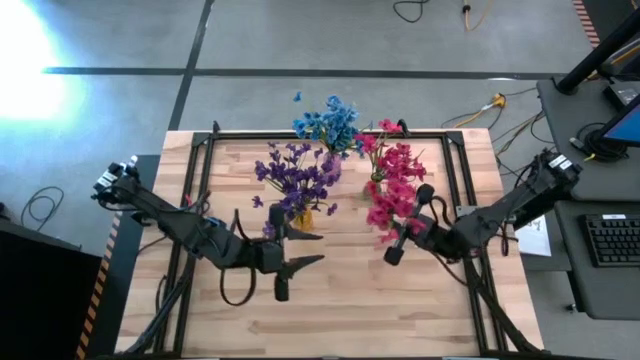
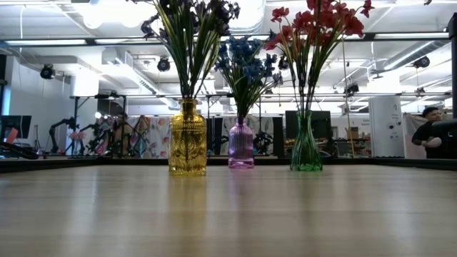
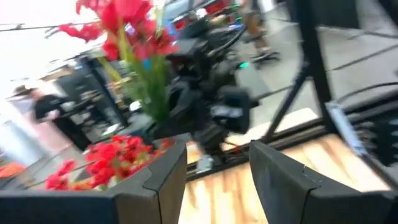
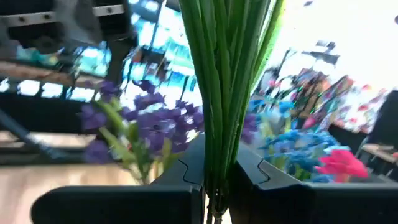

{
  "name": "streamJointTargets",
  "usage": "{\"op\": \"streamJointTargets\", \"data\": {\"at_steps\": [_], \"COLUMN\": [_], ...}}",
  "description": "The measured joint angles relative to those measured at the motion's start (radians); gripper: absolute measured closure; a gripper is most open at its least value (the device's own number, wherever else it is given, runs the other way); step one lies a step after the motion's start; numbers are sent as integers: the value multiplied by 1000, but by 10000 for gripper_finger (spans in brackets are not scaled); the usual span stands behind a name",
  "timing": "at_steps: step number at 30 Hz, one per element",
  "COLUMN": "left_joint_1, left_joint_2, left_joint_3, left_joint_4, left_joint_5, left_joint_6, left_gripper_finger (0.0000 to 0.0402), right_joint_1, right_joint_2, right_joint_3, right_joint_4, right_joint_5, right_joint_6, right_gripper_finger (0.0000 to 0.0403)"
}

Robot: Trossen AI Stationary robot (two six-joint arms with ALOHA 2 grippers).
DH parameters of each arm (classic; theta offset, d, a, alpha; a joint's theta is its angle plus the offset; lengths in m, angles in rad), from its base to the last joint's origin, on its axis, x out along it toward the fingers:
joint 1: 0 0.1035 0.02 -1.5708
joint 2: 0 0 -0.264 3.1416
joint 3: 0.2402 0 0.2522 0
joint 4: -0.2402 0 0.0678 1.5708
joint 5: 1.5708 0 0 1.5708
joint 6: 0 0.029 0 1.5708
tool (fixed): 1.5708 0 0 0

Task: Sort flowers into vase by color
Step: Put the pink flowers into the green vase

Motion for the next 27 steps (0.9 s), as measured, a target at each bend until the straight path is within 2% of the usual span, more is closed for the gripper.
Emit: {"op": "streamJointTargets", "data": {"at_steps": [2, 4, 10, 15, 20, 24, 27], "left_joint_1": [9, 21, 46, 30, 24, 7, -15], "left_joint_2": [-16, -24, -12, 58, 152, 225, 279], "left_joint_3": [-5, -11, -27, -32, -87, -98, -87], "left_joint_4": [-32, -70, -63, 1, 333, 361, 424], "left_joint_5": [56, 61, 43, -147, -194, -340, -432], "left_joint_6": [1, 6, 53, 27, 99, 121, 118], "left_gripper_finger": [242, 242, 242, 247, 264, 280, 287], "right_joint_1": [-15, -33, -93, -89, -78, -56, -50], "right_joint_2": [1, 2, -28, -61, -103, -141, -150], "right_joint_3": [-63, -99, -109, -110, -110, -110, -110], "right_joint_4": [169, 282, 332, 318, 318, 245, 210], "right_joint_5": [-1, -1, 6, -2, -2, -11, -64], "right_joint_6": [-98, -181, -285, -333, -334, -299, -279], "right_gripper_finger": [375, 375, 375, 375, 375, 375, 375]}}
